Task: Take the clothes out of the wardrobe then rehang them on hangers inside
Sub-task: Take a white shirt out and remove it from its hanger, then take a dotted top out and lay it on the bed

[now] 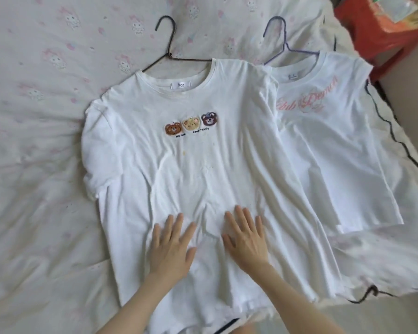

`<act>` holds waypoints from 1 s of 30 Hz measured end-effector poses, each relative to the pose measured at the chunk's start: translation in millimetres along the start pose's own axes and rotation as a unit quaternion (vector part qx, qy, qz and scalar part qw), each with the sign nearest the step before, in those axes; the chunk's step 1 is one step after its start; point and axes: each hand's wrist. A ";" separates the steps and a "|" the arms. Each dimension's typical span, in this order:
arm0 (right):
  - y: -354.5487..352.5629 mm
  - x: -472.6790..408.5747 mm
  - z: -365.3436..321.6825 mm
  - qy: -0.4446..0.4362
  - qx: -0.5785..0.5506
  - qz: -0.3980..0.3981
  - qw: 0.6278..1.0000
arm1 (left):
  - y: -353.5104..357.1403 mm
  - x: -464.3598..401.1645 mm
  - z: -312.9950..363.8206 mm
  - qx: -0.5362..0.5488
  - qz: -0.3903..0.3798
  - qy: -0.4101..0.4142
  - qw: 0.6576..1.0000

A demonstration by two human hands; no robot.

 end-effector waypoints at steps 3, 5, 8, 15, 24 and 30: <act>-11.4 39.3 -6.2 0.013 -0.030 -0.028 0.999 | 1.0 28.2 3.3 -0.040 -0.056 0.025 0.997; -17.9 65.1 -7.4 0.029 -0.042 -0.037 0.998 | -17.8 39.3 13.2 -0.052 -0.072 0.041 0.995; -36.3 103.6 -6.7 0.071 -0.087 0.012 0.994 | -36.7 51.2 30.2 -0.024 -0.039 0.042 0.998; -76.4 221.6 39.9 0.178 -0.112 0.212 0.954 | -95.1 70.2 114.1 -0.020 0.122 0.198 0.972; -68.7 445.9 127.3 0.388 -0.120 0.348 0.845 | -123.0 158.2 313.8 -0.043 0.155 0.419 0.894; -40.8 591.8 167.8 0.498 -0.148 0.418 0.745 | -115.1 244.8 452.1 -0.047 0.168 0.556 0.813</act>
Point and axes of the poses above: each hand's wrist, its own x-axis away from the middle knuckle, its own y-axis out of the palm, z = x × y, and after that the axes turned 7 degrees about -x, right-handed
